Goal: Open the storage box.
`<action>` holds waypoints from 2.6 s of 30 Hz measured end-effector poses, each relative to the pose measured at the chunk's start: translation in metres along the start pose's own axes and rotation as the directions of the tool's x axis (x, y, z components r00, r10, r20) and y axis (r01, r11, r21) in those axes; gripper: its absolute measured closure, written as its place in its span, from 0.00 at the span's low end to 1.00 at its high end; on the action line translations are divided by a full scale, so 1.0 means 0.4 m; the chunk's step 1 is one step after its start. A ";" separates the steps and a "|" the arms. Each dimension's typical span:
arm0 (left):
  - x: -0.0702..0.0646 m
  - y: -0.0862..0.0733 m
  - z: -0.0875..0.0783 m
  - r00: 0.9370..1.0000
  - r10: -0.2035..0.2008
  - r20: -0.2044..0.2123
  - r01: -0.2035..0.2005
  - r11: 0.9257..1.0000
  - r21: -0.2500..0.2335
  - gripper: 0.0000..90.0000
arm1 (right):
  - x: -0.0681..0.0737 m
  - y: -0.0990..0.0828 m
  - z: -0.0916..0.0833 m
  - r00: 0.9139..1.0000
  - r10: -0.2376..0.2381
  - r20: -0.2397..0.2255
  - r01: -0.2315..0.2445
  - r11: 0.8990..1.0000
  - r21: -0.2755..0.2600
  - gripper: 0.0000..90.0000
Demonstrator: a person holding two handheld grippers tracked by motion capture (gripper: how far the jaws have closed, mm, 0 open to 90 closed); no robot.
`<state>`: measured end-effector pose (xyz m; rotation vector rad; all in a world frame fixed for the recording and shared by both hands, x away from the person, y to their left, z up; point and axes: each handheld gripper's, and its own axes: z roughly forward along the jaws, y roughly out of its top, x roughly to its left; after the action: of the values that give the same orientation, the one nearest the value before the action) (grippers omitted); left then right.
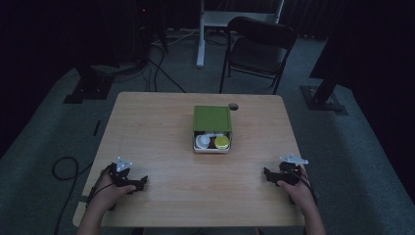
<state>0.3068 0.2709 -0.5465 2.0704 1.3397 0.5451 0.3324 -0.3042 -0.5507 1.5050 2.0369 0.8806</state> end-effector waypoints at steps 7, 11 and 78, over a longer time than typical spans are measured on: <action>0.000 0.000 0.000 1.000 0.000 0.000 0.000 1.000 -0.001 0.00 | 0.000 0.000 0.000 1.000 -0.002 -0.001 0.002 1.000 0.000 0.13; 0.000 0.000 0.000 1.000 0.000 0.000 0.000 1.000 -0.001 0.00 | 0.000 0.000 0.000 1.000 -0.003 -0.001 0.003 1.000 0.000 0.13; 0.000 0.000 0.000 1.000 0.001 0.000 -0.001 1.000 -0.001 0.00 | 0.319 0.124 0.024 0.774 -0.606 0.183 0.625 0.777 -0.076 0.16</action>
<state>0.3069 0.2710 -0.5466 2.0701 1.3382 0.5459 0.3337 -0.1704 -0.5199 0.7047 2.1048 0.5895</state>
